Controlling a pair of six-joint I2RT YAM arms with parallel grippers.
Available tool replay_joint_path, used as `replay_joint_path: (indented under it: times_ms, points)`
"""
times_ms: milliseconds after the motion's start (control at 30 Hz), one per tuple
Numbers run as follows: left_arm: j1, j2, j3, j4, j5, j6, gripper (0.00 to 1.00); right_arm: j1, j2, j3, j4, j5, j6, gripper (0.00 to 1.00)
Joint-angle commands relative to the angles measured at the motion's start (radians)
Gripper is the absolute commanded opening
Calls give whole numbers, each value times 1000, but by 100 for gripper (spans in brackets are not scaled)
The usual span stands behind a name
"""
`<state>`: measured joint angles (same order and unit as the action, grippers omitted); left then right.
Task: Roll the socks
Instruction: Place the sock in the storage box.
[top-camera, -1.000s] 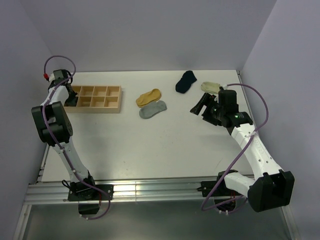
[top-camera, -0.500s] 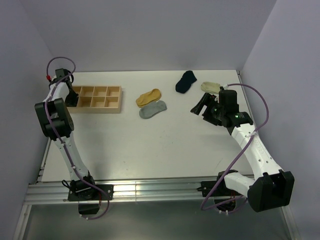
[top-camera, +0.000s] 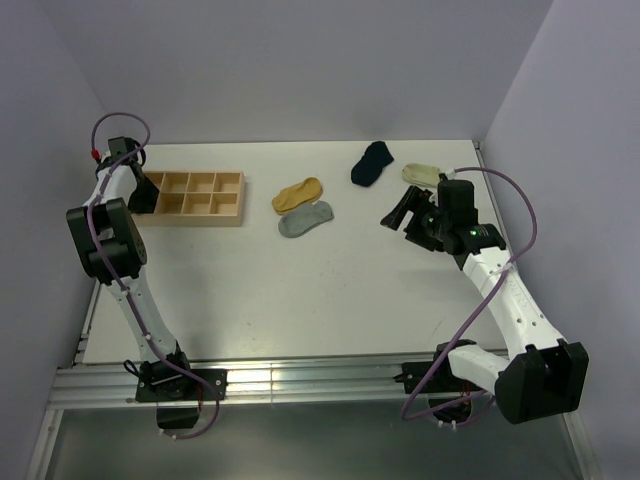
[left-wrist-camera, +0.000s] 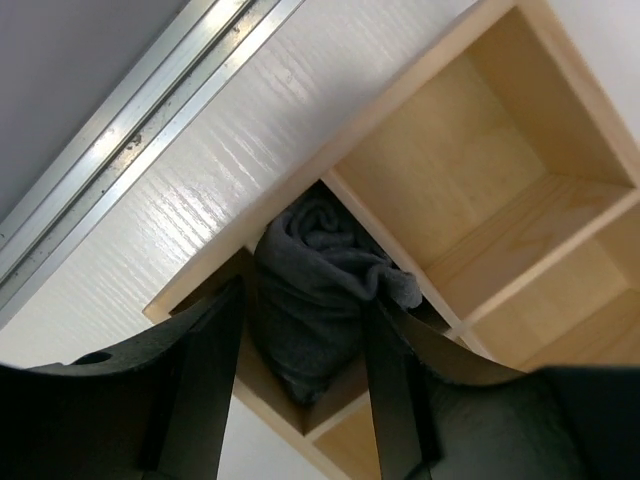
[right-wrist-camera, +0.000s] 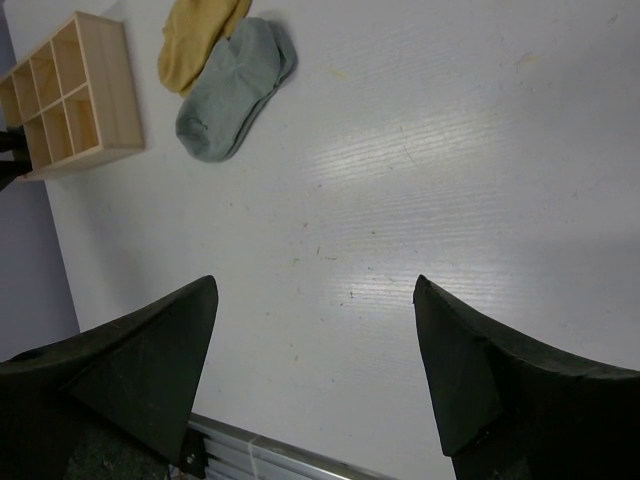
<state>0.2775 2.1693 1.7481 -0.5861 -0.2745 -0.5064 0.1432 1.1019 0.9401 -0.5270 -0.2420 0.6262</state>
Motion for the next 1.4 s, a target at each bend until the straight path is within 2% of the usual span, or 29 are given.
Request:
replay_joint_path:
  times_ms: [0, 233, 567, 867, 1100, 1367]
  points:
    - [-27, -95, 2, 15, -28, 25, 55, -10, -16, -9, 38, -20, -20, 86]
    - [-44, -151, -25, 89, -86, 43, 51, -10, -28, -12, 36, -22, -17, 85]
    - [-54, -198, -88, 173, -66, 25, 50, -10, -40, -37, 65, -6, 3, 84]
    - [-41, -106, -114, 175, -100, 31, 27, -10, -74, -67, 84, -2, 38, 83]
    - [-27, -59, -165, 226, -52, 51, 27, -10, -102, -93, 76, 12, 46, 83]
    - [-8, 38, -105, 178, -66, 49, 33, -10, -123, -121, 79, 23, 64, 83]
